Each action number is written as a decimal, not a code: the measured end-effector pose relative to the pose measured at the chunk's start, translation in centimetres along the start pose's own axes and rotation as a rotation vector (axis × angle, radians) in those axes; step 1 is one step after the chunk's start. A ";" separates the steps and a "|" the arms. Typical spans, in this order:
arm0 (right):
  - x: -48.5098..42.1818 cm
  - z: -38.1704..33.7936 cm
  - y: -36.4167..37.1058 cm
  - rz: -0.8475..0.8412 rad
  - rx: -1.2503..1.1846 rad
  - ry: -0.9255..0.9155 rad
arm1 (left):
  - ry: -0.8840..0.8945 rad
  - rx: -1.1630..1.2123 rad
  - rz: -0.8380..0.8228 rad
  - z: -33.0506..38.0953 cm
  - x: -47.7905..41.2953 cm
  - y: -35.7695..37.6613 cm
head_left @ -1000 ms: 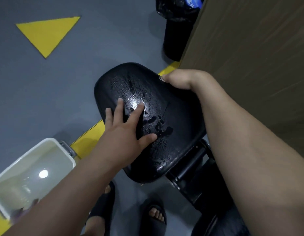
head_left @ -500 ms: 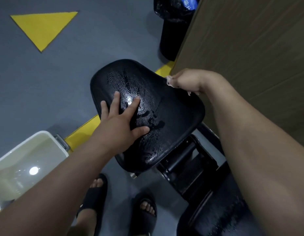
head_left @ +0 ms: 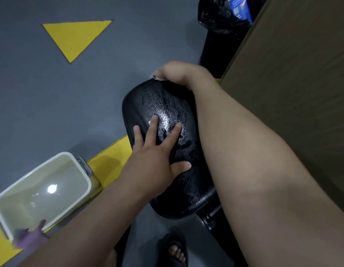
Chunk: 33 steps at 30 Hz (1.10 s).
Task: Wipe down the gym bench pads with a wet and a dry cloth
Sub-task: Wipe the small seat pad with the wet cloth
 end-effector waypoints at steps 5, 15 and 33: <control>1.5 1.1 -0.3 0.020 0.008 0.069 | -0.012 0.020 -0.021 0.2 -0.1 -0.2; 6.5 8.0 -0.7 0.028 0.157 0.177 | -0.011 0.060 -0.014 0.3 0.3 -0.5; 0.6 -1.3 -0.7 0.103 0.183 -0.018 | 0.056 0.065 -0.024 -0.3 0.9 -0.9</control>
Point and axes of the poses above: each hand's wrist, its own x-axis away from the middle knuckle, its own y-axis out of the palm, z = x × y, the point moved 10 cm from there along -x, towards the middle knuckle, and after that the axes turned 8 degrees about x, right-handed, at the moved point
